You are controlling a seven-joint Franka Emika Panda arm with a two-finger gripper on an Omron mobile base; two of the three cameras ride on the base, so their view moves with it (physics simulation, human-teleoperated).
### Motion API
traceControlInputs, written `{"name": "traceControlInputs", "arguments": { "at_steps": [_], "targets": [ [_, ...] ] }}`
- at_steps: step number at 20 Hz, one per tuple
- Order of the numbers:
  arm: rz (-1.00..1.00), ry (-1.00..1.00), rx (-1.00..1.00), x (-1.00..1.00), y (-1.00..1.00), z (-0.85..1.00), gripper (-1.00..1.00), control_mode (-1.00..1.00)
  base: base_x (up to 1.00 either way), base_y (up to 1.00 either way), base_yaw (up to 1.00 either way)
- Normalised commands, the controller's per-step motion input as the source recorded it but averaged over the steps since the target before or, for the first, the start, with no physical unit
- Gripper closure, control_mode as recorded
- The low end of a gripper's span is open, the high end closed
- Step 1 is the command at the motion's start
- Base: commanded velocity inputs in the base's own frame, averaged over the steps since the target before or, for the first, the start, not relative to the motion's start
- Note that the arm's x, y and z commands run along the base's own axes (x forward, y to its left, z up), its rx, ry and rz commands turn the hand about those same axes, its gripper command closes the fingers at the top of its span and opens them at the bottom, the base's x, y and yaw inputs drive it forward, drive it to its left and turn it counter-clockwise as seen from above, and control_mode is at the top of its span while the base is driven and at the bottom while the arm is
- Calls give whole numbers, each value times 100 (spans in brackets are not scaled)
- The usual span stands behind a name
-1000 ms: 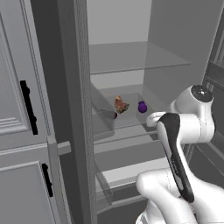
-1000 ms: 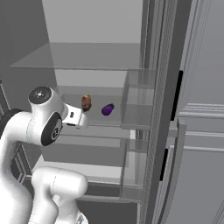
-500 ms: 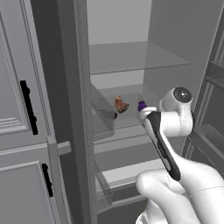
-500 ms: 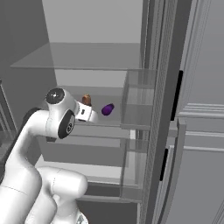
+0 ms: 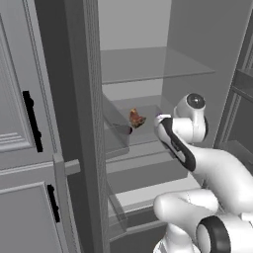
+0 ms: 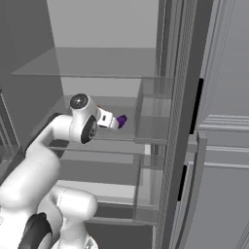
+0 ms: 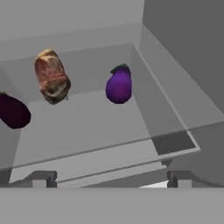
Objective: Place one eggplant and one steak in each tupperware on the nearby counter, to pack two identical lunches.
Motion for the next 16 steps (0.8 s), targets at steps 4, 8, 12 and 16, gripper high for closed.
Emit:
{"name": "traceControlInputs", "arguments": {
  "at_steps": [4,8,12,16],
  "targets": [
    [0,0,0,67,-7,-23,-100,-100,0,0,0],
    [0,0,0,59,0,-33,-100,-100,0,0,0],
    [-1,0,0,61,-3,-32,-100,-100,0,0,0],
    [-1,0,0,62,-14,-30,-100,-100,0,0,0]
  ]
}}
